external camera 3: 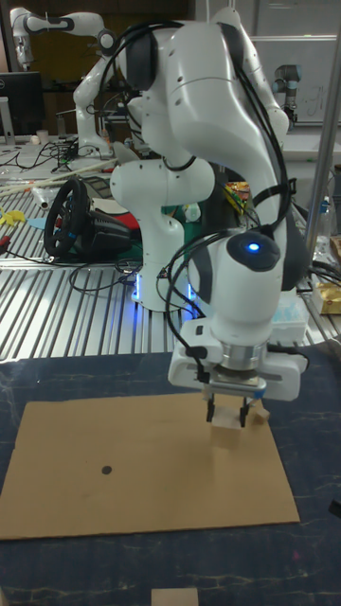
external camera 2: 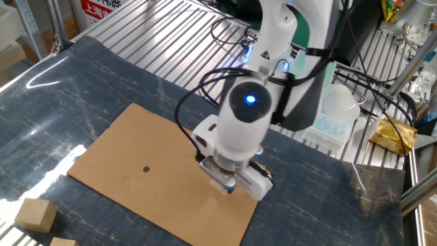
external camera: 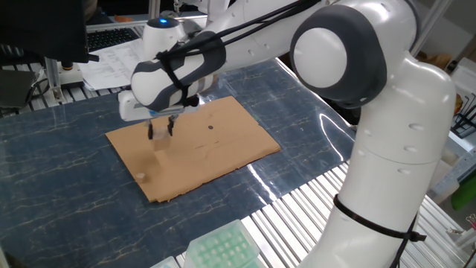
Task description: Grab the block and place it at the designated location
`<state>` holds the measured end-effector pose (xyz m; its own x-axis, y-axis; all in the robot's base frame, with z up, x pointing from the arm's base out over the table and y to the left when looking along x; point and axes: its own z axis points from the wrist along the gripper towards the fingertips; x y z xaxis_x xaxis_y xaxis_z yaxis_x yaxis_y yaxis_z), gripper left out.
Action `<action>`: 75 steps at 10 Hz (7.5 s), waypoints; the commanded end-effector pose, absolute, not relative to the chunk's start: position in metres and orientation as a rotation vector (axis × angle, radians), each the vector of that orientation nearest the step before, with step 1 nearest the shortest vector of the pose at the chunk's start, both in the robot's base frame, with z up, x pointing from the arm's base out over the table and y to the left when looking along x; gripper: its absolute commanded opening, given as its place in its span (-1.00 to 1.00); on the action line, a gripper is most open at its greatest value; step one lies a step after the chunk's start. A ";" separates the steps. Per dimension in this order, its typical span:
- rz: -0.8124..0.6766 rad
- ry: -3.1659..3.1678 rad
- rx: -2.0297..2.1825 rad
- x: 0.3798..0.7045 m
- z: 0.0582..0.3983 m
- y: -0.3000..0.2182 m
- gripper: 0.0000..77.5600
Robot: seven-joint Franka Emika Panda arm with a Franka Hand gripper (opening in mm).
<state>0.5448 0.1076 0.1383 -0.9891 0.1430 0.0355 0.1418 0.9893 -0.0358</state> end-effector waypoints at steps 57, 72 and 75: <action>0.001 -3.131 -0.005 0.582 0.104 -0.099 1.00; 0.023 -3.131 -0.013 0.572 0.138 -0.101 1.00; 0.027 -3.129 -0.030 0.566 0.157 -0.095 1.00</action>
<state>0.5692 -0.0975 0.1505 -0.9998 0.0135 0.0135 0.0133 0.9998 -0.0140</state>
